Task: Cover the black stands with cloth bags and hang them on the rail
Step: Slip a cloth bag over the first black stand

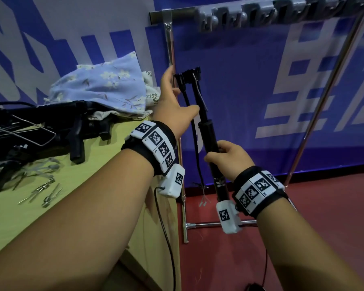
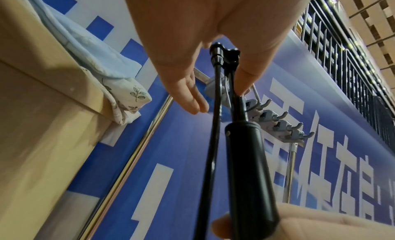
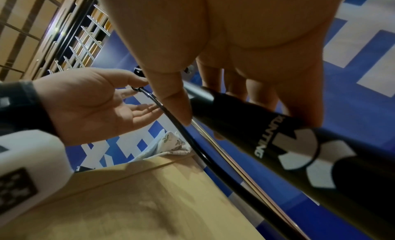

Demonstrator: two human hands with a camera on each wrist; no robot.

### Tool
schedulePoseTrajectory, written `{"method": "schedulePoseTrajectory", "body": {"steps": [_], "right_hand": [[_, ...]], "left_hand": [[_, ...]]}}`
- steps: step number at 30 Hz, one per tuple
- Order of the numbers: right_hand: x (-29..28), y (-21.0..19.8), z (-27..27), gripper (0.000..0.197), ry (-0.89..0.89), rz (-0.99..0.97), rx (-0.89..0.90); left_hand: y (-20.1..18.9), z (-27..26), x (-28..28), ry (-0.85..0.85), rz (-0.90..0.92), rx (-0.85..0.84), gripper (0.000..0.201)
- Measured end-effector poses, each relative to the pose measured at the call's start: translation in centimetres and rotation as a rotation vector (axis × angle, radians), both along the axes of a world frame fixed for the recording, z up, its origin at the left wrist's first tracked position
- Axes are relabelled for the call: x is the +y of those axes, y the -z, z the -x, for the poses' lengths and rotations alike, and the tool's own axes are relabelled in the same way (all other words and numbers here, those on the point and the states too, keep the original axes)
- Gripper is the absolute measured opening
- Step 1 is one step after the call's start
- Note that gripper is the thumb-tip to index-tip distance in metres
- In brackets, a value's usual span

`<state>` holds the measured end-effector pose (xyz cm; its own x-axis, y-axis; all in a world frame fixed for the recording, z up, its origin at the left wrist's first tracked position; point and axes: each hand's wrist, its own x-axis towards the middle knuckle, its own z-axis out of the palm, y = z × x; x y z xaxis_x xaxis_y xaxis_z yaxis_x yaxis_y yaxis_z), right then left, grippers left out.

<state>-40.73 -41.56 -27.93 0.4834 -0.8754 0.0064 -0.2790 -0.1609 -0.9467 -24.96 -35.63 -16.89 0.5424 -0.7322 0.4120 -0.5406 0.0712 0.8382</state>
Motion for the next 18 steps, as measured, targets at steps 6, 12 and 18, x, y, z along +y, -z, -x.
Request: {"method": "schedulePoseTrajectory", "body": {"steps": [6,12,18], "right_hand": [[0.4,0.1,0.4,0.011,-0.001,0.01,0.031],[1.3,0.5,0.9,0.022,-0.038,0.014,-0.004],[1.6,0.0,0.9,0.014,-0.021,0.007,-0.133]], "left_hand": [[-0.2,-0.2,0.2,0.038,0.104,-0.091,0.073],[-0.3,-0.6,-0.4,-0.027,0.124,0.081,0.061],[0.4,-0.6,-0.6,0.056,0.001,0.125,0.061]]}}
